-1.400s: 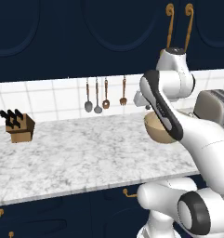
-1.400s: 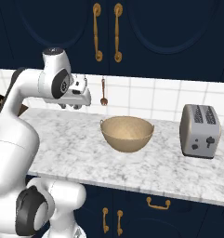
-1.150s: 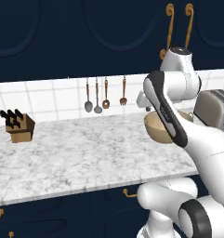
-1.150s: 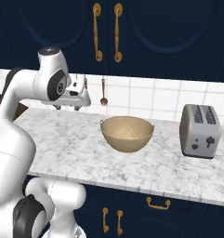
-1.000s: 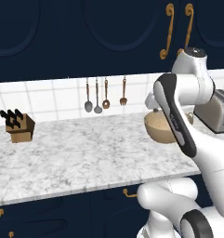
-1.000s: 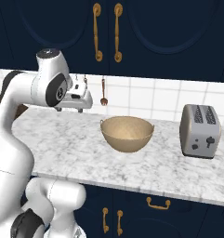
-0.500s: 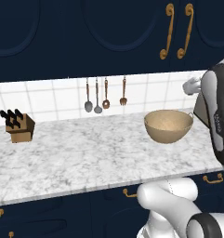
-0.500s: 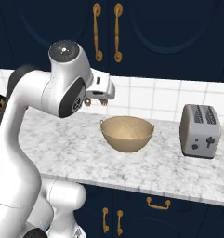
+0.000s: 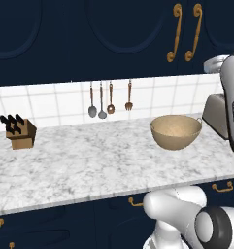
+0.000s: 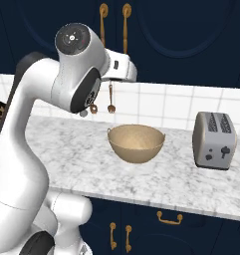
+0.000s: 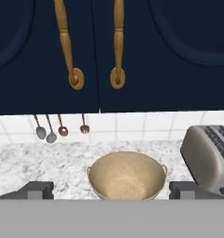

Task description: Open the cabinet, pick up the bread from the cabinet and place it in the basket. Then move the basket to the dining counter.

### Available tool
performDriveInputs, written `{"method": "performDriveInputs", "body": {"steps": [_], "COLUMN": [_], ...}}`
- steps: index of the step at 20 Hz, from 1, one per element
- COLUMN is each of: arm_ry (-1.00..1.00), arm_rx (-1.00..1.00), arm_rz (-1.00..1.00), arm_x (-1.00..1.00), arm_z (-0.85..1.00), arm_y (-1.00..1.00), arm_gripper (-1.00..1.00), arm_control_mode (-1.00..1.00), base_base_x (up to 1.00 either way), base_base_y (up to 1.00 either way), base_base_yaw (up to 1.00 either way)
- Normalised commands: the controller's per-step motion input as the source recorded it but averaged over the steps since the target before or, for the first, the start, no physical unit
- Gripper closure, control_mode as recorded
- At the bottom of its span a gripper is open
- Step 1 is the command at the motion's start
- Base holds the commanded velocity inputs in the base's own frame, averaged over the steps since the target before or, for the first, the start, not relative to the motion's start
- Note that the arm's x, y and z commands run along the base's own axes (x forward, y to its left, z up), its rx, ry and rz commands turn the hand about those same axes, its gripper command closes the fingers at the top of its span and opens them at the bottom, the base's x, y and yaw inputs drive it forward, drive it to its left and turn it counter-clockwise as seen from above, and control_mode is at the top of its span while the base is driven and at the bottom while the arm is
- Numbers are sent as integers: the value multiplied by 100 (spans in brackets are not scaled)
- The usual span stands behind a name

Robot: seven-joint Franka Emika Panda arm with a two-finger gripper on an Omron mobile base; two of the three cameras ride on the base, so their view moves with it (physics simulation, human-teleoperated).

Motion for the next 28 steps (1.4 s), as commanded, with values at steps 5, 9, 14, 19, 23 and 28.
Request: {"method": "performDriveInputs", "body": {"steps": [5,9,14,19,23,28], "arm_ry": [-10,-14,-10,0,0,0], "arm_rx": [0,0,0,0,2,0], "arm_rz": [-5,-1,0,0,2,1], "arm_x": [39,47,54,66,62,64], "arm_z": [41,27,10,0,0,0], "arm_y": [-22,0,-1,-5,-15,-1], "arm_gripper": [-100,-100,-100,-100,-100,-100], "arm_control_mode": [-100,-100,-100,-100,-100,-100], "base_base_x": [0,0,0,0,0,0], "base_base_y": [0,0,0,0,0,0], "base_base_yaw": [0,0,0,0,0,0]}}
